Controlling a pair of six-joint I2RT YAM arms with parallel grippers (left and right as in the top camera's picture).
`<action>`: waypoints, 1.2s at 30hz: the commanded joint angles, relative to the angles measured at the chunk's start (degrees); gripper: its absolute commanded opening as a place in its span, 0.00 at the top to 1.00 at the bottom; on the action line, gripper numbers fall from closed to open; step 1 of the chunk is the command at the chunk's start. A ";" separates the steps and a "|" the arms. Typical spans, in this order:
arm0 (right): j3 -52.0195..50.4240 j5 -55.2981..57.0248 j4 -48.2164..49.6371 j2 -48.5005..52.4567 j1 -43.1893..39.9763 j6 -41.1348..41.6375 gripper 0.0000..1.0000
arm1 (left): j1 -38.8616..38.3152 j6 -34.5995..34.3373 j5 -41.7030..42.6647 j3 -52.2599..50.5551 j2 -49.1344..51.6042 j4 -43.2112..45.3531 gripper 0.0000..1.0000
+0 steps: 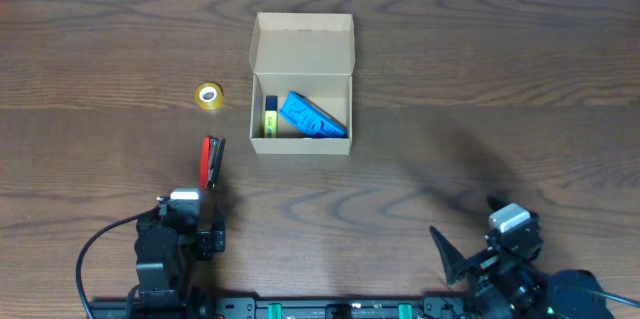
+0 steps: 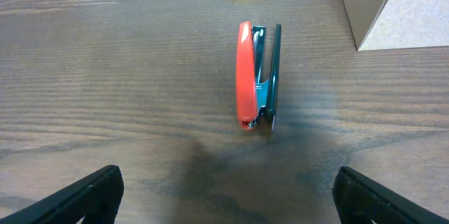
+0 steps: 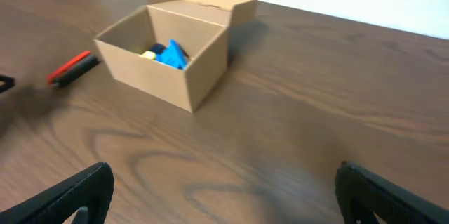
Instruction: Pack container
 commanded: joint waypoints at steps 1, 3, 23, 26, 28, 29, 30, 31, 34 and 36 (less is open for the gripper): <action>-0.46 2.95 -0.28 -0.26 -0.39 1.25 0.01 | 0.35 -0.26 0.15 -0.76 -0.37 -0.20 0.05; -0.46 2.95 -0.46 -0.26 -0.39 1.27 0.01 | 0.35 -0.26 0.15 -0.76 -0.37 -0.20 0.05; -0.46 2.95 -0.50 -0.26 -0.39 1.25 0.01 | 0.22 -0.28 0.24 2.97 6.10 -0.11 0.05; -0.46 2.95 -0.50 -0.26 -0.39 1.25 0.01 | 0.20 -0.26 0.22 8.11 12.70 -0.15 0.05; -0.46 2.95 -0.50 -0.26 -0.39 1.25 0.01 | 0.17 -0.28 0.24 12.22 17.77 -0.17 0.05; -0.46 2.95 -0.50 -0.26 -0.39 1.25 0.01 | 0.17 -0.28 0.42 14.49 20.50 -0.20 0.05; -0.46 2.95 -0.50 -0.26 -0.39 1.25 0.01 | 0.17 -0.28 0.98 16.48 22.84 -0.22 0.05; -0.46 2.95 -0.50 -0.26 -0.39 1.25 0.01 | 0.20 -0.28 1.99 18.51 25.22 -0.42 0.05; -0.46 2.95 -0.50 -0.26 -0.39 1.25 0.01 | 0.20 -0.31 5.05 24.83 32.70 -1.79 0.05; -0.46 2.95 -0.50 -0.26 -0.39 1.25 0.01 | 0.20 -0.31 6.69 29.73 38.82 -2.89 0.05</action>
